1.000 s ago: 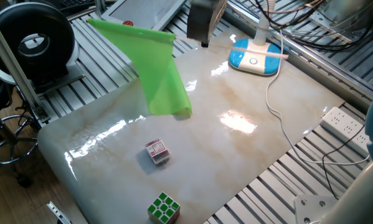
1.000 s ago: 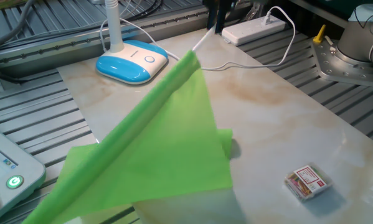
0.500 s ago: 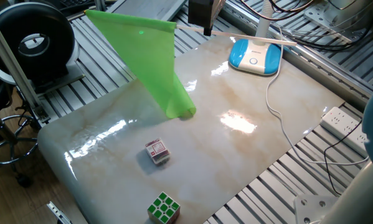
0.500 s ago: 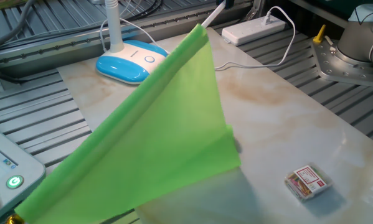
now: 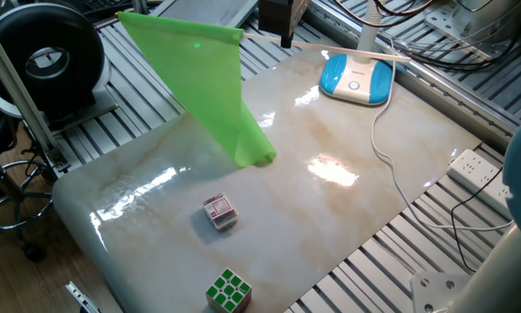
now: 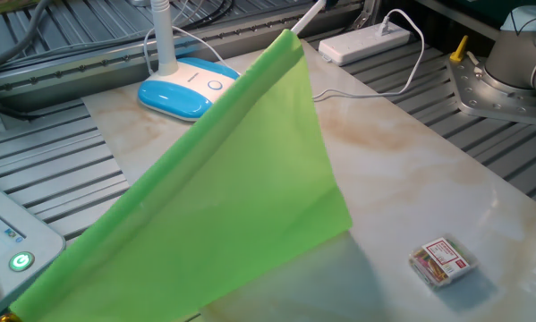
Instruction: Wave the flag
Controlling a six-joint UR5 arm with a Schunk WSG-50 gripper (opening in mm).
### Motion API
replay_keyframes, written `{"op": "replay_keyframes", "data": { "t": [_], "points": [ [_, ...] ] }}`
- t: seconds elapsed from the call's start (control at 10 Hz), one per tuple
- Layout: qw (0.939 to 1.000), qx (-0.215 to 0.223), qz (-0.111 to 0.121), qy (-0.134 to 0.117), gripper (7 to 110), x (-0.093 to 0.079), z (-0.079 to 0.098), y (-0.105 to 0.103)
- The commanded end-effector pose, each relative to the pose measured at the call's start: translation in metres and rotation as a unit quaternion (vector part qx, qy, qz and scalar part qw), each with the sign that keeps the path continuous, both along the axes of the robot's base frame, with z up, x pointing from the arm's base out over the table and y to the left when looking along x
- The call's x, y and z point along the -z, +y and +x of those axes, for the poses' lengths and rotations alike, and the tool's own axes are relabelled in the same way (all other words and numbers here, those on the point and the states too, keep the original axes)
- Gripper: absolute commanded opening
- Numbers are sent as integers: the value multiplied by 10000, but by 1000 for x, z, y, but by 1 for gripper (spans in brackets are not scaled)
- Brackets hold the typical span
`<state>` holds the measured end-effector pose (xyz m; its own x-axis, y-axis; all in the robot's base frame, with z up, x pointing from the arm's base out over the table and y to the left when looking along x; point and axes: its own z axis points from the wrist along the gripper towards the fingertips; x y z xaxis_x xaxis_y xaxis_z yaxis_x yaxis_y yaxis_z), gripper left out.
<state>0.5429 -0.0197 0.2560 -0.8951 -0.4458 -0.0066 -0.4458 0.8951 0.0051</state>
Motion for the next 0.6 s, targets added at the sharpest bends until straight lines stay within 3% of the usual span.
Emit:
{"op": "replay_keyframes", "data": {
  "t": [0.0, 0.2, 0.5],
  "points": [
    [9995, 24, 93, -291, 7, 0, 16, 5],
    [9982, 83, 21, -589, 7, -2, 31, 1],
    [9978, 136, 18, -651, 7, -2, 34, 1]
  ]
}}
